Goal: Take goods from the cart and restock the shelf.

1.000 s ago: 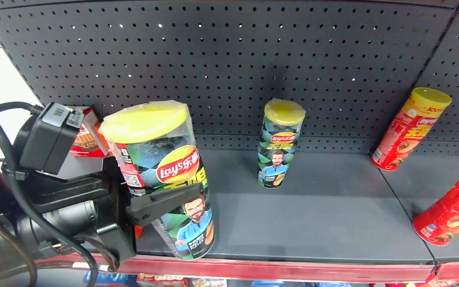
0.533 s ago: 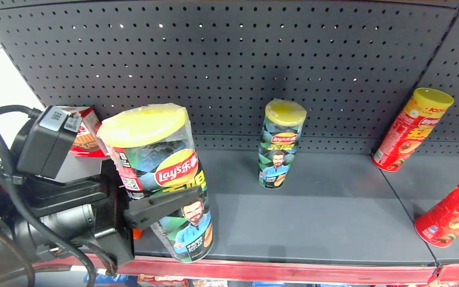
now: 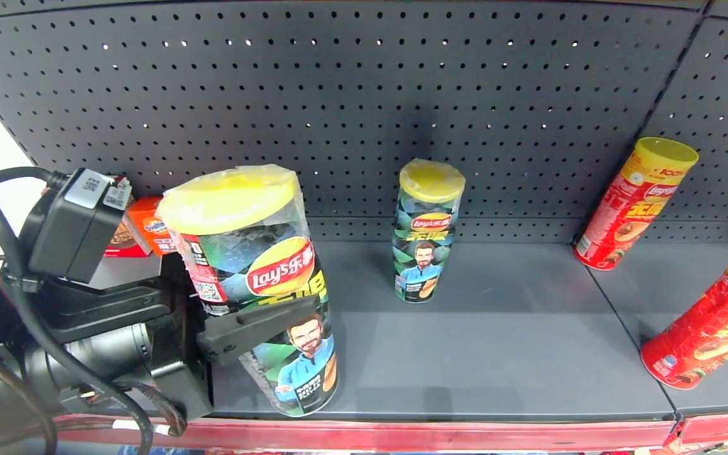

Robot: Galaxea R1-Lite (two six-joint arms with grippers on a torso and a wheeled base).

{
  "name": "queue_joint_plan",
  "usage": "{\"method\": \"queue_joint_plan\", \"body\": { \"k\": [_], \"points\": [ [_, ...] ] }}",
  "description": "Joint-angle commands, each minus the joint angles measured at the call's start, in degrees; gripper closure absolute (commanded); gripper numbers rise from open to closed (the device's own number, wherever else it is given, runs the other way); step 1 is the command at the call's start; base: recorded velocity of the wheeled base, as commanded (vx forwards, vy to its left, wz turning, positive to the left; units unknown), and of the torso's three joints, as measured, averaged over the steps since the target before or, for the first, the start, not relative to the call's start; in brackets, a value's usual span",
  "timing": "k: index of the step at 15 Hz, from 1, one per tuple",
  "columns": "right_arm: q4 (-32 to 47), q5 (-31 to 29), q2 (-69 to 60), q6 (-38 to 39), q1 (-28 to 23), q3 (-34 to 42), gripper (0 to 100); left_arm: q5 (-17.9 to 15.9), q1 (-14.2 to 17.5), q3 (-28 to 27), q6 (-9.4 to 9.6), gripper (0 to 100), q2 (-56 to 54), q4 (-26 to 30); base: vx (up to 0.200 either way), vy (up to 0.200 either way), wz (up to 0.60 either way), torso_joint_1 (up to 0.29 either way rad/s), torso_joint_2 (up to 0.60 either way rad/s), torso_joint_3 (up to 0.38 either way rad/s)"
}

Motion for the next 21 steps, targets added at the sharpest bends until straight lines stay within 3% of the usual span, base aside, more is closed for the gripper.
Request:
{"method": "queue_joint_plan", "body": {
  "k": [1,4,7,8,9,10,11,14,18,21],
  "points": [
    [-0.04,0.27,0.08,-0.13,-0.03,0.00,0,0.05,0.08,0.19,0.19,100,0.05,-0.06,0.000,0.000,0.00,0.000,0.00,0.000],
    [-0.04,0.10,0.43,1.36,-0.03,0.00,0,0.14,0.08,2.73,1.16,100,-0.30,-0.85,0.000,0.000,0.00,0.000,0.00,0.000],
    [-0.13,0.71,1.40,2.24,0.50,0.00,0,0.14,0.16,1.77,-0.07,100,-0.47,-1.47,0.000,0.000,0.00,0.000,0.00,0.000],
    [-0.31,0.80,1.40,2.07,0.41,0.00,0,0.32,0.34,1.77,-1.39,100,-0.56,-1.65,0.000,0.000,0.00,0.000,0.00,0.000],
    [-0.48,1.41,1.40,3.47,0.50,-3.69,0,0.32,1.13,1.59,-1.74,100,-0.56,-2.00,0.000,0.000,0.00,0.000,0.00,0.000],
    [0.22,1.24,9.13,9.10,1.29,-15.03,0,0.23,2.27,1.42,-2.18,100,-0.65,-2.17,0.000,0.000,0.00,0.000,0.00,0.000],
    [1.54,1.59,14.40,10.51,1.29,-17.84,0,0.23,2.54,1.15,-2.27,100,-0.56,-2.17,0.000,0.000,0.00,0.000,0.00,0.000],
    [3.82,3.17,14.58,-0.83,5.25,-20.30,0,0.23,2.45,0.45,-2.27,100,-0.74,-2.17,0.000,0.000,0.00,0.000,0.00,0.000],
    [6.99,6.42,24.78,-4.79,13.77,-28.48,0,0.14,2.45,0.89,-2.18,100,-1.00,-2.26,0.000,0.000,0.00,0.000,0.00,0.000],
    [5.58,8.09,33.56,-4.79,17.03,-33.57,0,0.23,2.54,1.33,-2.27,100,-1.53,-2.26,0.000,0.000,0.00,0.000,0.00,0.000]
  ]
}}
